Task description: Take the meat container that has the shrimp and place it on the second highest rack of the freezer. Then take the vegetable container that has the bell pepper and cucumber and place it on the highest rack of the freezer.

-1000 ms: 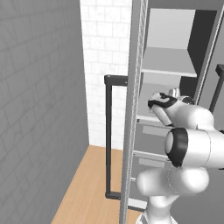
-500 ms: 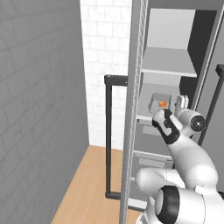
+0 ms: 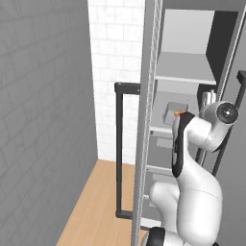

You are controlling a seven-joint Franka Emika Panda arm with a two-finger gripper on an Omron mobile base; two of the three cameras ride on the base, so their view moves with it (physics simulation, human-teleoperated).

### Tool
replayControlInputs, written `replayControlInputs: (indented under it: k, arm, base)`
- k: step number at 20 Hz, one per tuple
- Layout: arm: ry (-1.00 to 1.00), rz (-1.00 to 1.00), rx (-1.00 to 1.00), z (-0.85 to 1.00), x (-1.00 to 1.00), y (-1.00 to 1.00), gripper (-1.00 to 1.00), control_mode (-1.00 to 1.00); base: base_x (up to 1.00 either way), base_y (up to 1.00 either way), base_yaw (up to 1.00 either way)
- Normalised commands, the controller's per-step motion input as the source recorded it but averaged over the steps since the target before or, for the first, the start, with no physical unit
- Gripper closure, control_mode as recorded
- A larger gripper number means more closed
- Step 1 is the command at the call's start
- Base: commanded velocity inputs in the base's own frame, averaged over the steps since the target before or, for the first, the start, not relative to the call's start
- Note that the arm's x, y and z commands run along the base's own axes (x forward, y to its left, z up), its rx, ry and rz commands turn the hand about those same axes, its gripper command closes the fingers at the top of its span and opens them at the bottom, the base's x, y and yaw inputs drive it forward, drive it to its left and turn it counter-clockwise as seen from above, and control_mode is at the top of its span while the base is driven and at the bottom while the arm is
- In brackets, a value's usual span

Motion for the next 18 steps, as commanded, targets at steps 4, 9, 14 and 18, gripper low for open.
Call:
replayControlInputs:
  k: [4, 9, 14, 18]
  arm:
    - [0.17, 0.0, 0.0, 0.25, -0.74, 0.05, -1.0, -1.0]
    - [0.05, 0.0, 0.0, -0.18, -0.29, 0.11, -1.0, -1.0]
    - [0.0, 0.03, -0.03, -0.13, -0.11, 0.18, -1.0, -1.0]
    - [-0.03, 0.0, -0.05, -0.07, -0.3, 0.19, -1.0, 1.0]
  base:
    - [0.0, 0.0, 0.0]
    - [0.0, 0.0, 0.0]
    - [0.0, 0.0, 0.0]
    - [-0.49, 0.05, -0.01]
